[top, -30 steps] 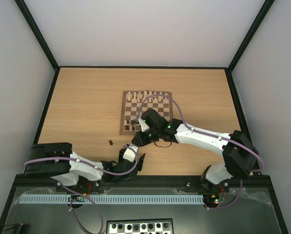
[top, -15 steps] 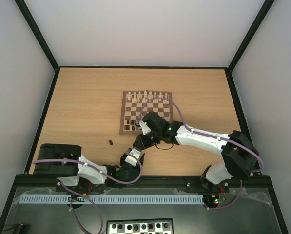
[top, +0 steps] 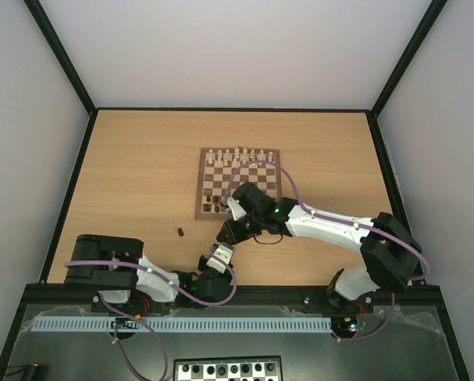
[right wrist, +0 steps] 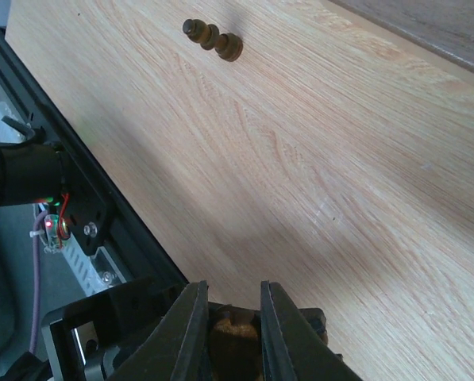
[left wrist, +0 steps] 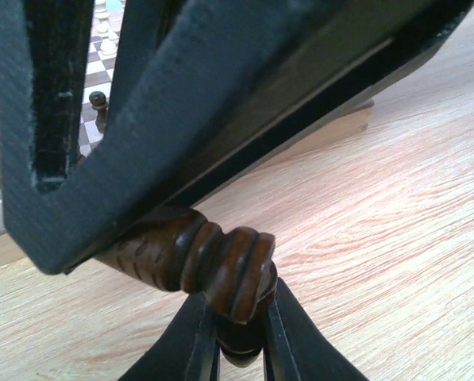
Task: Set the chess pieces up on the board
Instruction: Pick up the chess piece at the center of the board, then place the chess piece at the center of the board.
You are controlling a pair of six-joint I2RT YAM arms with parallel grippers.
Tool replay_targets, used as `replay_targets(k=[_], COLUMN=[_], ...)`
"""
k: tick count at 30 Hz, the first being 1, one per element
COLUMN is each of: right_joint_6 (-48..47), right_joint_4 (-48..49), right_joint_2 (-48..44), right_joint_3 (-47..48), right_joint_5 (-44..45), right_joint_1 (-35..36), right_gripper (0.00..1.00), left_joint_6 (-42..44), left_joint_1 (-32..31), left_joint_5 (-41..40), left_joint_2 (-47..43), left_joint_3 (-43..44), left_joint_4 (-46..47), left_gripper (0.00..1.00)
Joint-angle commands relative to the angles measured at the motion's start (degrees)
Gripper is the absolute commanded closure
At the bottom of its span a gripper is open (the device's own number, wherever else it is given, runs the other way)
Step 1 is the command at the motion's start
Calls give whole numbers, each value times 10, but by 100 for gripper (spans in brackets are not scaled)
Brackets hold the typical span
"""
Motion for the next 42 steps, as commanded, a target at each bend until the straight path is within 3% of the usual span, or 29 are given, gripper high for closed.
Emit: replay_targets(k=[1,13,19,28,30,36,42], right_joint_6=[4,-8,-16,-23,-24,-25,-25], right_joint_4=[-15,-64,-108,-139,-144,-150,-149], right_joint_2=[-8,-30,-77,-133,-142,-154,-158], right_joint_3=[16,49,47,27,26,19,15], right_joint_5=[23,118,190,227,231,239,237], right_joint_1=[-1,-25,-35,-52,-52,-54,-61], right_gripper=[85,85,84,83,83,83,83], left_joint_6=[-21,-128,-112,-83,-78,-67,-64], left_joint_1=[-4,5,66,119,135,147,150], left_joint_5=[-11,-19,62,160,182,193,193], left_joint_2=[3,1,26,62,62,57,31], left_joint_3=[10,5,21,102,103,102,91], left_joint_4=[0,-99,-95,-145,-145,-151,-153], left_gripper=[98,97,96,88,84,53,49])
